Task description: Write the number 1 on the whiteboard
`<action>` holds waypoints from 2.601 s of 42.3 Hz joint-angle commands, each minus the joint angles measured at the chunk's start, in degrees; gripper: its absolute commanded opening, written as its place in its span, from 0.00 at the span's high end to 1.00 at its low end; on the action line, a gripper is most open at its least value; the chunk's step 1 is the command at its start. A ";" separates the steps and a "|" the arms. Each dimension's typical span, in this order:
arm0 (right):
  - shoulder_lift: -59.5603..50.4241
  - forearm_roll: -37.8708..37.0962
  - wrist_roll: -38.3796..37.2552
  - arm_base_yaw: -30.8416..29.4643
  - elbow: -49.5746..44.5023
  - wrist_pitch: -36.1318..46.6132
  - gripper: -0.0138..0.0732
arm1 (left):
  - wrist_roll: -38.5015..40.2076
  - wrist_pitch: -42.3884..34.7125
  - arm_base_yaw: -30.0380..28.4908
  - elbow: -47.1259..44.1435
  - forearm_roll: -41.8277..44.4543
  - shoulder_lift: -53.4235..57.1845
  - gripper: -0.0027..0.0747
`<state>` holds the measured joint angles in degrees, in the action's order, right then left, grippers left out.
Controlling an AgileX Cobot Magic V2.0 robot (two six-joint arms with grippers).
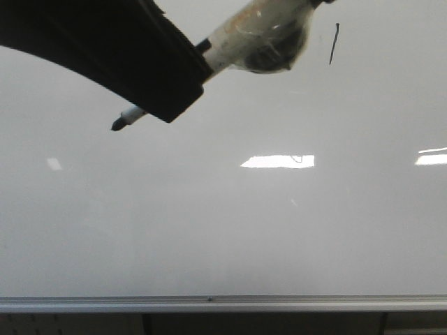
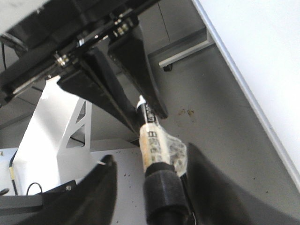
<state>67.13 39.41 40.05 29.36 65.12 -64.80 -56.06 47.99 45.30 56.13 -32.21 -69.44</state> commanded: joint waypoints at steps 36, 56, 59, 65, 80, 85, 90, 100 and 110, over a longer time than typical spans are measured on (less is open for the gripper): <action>-31.91 -15.78 -23.24 -17.81 -21.87 32.41 0.79 | 19.21 -18.40 -45.71 1.86 -1.18 1.06 0.99; -33.03 -15.71 -23.18 -18.14 -24.45 32.56 0.91 | 19.11 -23.10 -52.27 1.86 -5.35 -8.75 0.99; -33.03 -15.71 -23.18 -18.14 -24.45 32.46 0.91 | 18.76 -24.98 -52.27 1.86 -5.35 -11.08 0.99; -33.03 -15.71 -23.18 -18.14 -24.45 32.28 0.91 | 18.76 -26.54 -52.27 1.86 -5.35 -14.33 0.99; -33.03 -15.71 -23.18 -18.14 -24.45 31.92 0.91 | 17.36 -31.30 -50.96 1.86 -5.35 -19.85 0.99; -33.03 -15.71 -23.18 -18.14 -24.45 31.79 0.91 | 17.23 -31.30 -50.96 1.86 -5.35 -20.17 0.98; -33.03 -15.71 -23.18 -18.14 -24.45 31.58 0.91 | 17.00 -31.42 -50.96 1.86 -5.25 -20.17 0.82; -33.03 -15.71 -23.18 -18.14 -24.45 31.47 0.91 | 17.00 -31.50 -50.96 1.86 -4.53 -20.05 0.44; -33.03 -15.71 -23.18 -18.14 -24.45 31.42 0.91 | 18.29 -25.89 -53.02 1.86 1.28 -12.96 0.37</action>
<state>34.08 22.97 16.77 11.60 39.21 -36.71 -39.01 21.97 -6.54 56.13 -31.22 -87.87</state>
